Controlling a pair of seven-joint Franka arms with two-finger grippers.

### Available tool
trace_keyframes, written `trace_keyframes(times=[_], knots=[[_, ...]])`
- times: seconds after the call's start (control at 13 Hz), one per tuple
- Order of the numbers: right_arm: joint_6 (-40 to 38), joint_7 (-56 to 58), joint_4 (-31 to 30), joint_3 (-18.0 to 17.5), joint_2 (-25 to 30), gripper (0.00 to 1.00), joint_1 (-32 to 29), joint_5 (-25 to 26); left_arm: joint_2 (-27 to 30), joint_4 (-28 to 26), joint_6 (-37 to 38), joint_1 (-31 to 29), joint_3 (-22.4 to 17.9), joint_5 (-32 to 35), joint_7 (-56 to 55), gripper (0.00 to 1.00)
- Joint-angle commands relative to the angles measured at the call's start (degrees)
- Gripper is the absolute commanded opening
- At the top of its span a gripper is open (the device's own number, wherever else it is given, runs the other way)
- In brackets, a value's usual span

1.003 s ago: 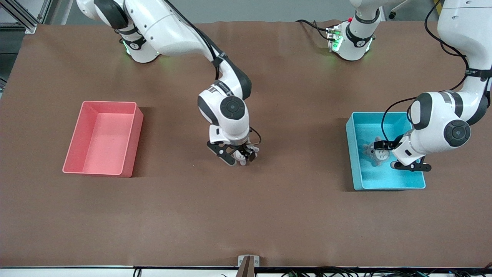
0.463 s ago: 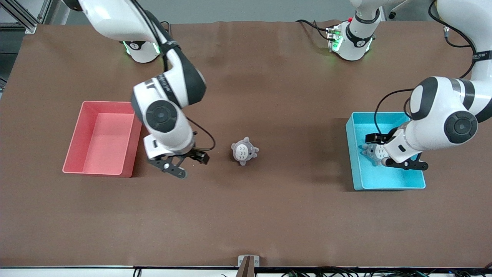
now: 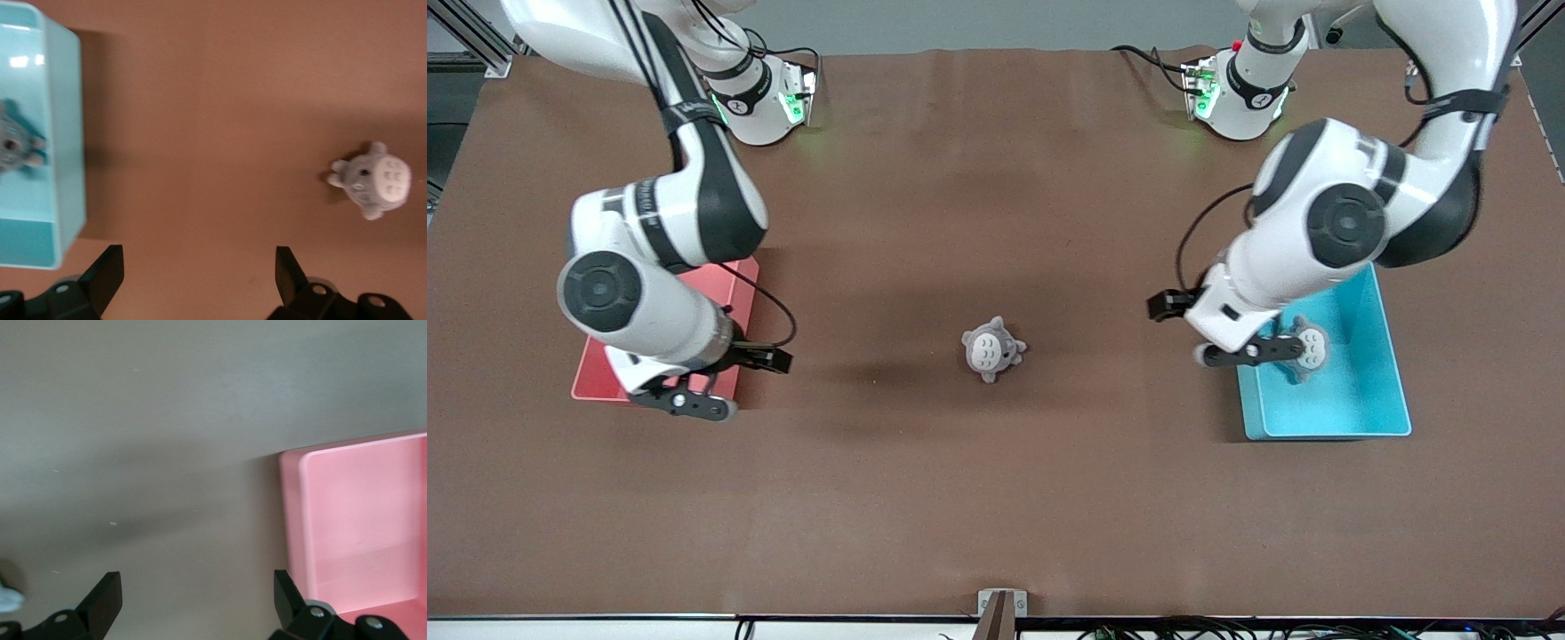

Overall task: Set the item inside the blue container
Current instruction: 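Set the second plush mid-table with the right gripper and draw it back, then grasp the second plush with the left gripper while the right arm returns to rest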

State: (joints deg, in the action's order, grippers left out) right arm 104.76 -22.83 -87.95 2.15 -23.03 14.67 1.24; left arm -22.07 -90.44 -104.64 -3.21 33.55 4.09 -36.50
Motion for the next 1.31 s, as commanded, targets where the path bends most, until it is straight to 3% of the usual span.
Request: trace_keyframes(times=[0.0, 0.15, 0.46, 0.62, 0.93, 1.23], knots=[[1.0, 10.3, -5.8, -0.9, 5.3, 1.00, -5.7, -0.3, -4.8, 3.6, -4.8, 7.0, -0.1, 0.0, -9.3, 1.00], [1.0, 16.4, -7.1, -0.9, 6.8, 1.00, -9.7, 0.2, -8.1, 3.7, -12.9, 12.1, -0.5, 0.6, -15.1, 1.00], [-0.3, 27.3, -7.8, -0.7, 9.8, 1.00, -17.6, 0.9, -16.7, 3.8, -27.8, 18.2, -0.7, 10.3, -25.6, 1.00], [-1.9, 29.0, -7.4, -0.7, 11.5, 1.00, -20.0, 1.0, -19.5, 3.8, -29.8, 20.3, -1.5, 10.9, -26.9, 1.00], [-8.9, 25.8, -3.6, -0.7, 13.5, 1.00, -20.6, 0.5, -21.8, 3.7, -31.2, 29.6, -11.1, 11.9, -27.4, 1.00], [-14.7, 24.3, 4.5, -1.0, 12.1, 1.00, -19.9, -0.1, -24.5, 3.9, -40.5, 29.9, -11.9, 11.5, -29.8, 1.00]])
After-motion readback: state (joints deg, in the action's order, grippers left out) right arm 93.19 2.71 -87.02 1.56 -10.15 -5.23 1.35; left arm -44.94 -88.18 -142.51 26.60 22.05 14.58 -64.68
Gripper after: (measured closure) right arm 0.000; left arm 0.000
